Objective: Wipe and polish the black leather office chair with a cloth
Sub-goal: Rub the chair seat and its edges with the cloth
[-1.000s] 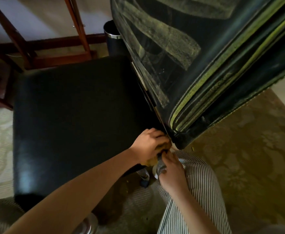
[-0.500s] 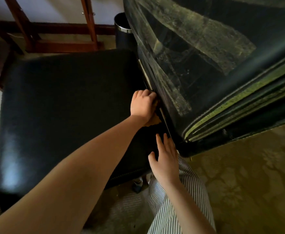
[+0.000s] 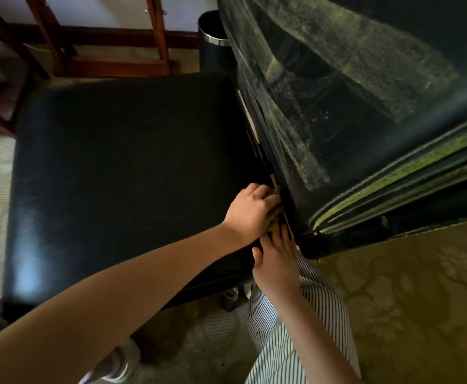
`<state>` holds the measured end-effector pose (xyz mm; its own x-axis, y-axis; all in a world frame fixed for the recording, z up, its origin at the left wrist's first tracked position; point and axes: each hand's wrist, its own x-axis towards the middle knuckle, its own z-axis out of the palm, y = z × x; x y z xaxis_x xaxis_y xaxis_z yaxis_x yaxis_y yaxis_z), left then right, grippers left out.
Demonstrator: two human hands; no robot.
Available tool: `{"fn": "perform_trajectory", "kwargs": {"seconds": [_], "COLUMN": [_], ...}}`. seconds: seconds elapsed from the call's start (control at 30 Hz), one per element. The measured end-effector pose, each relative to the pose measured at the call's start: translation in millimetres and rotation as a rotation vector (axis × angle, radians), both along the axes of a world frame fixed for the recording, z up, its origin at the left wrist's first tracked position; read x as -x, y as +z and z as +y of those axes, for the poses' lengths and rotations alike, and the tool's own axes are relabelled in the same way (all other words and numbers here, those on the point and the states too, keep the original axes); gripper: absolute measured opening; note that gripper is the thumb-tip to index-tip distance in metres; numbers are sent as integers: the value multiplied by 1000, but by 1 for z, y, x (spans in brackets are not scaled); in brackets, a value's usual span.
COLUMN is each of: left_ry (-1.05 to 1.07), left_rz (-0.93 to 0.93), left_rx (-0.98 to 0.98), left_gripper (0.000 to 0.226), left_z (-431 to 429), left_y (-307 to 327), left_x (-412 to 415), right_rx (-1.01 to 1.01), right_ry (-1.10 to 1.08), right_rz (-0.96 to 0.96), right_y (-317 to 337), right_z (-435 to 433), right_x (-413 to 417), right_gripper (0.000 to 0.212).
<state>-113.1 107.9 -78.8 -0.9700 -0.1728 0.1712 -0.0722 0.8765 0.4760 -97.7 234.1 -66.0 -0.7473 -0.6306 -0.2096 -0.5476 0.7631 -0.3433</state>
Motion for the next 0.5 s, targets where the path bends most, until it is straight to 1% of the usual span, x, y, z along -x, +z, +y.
{"fn": "perform_trajectory", "kwargs": {"seconds": [0.03, 0.1, 0.17, 0.27, 0.33, 0.37, 0.5], "left_ry": [-17, -26, 26, 156, 270, 331, 546], "left_rz": [-6, -17, -21, -5, -21, -34, -62], "left_rx": [6, 24, 19, 19, 5, 2, 32], "left_gripper": [35, 36, 35, 40, 48, 49, 39], "left_z": [-3, -10, -19, -38, -52, -59, -78], "left_y": [2, 6, 8, 10, 12, 13, 13], "left_x": [-1, -5, -15, -44, -67, -79, -124], "right_rx": [4, -39, -37, -46, -46, -53, -79], "right_ry": [2, 13, 9, 0, -7, -9, -22], "right_rz": [13, -22, -52, -77, -83, -80, -62], "right_y": [1, 3, 4, 7, 6, 6, 7], "right_z": [-1, -3, 0, 1, 1, 0, -1], "right_x": [-1, -1, 2, 2, 1, 1, 0], "right_gripper": [46, 49, 53, 59, 60, 60, 60]}}
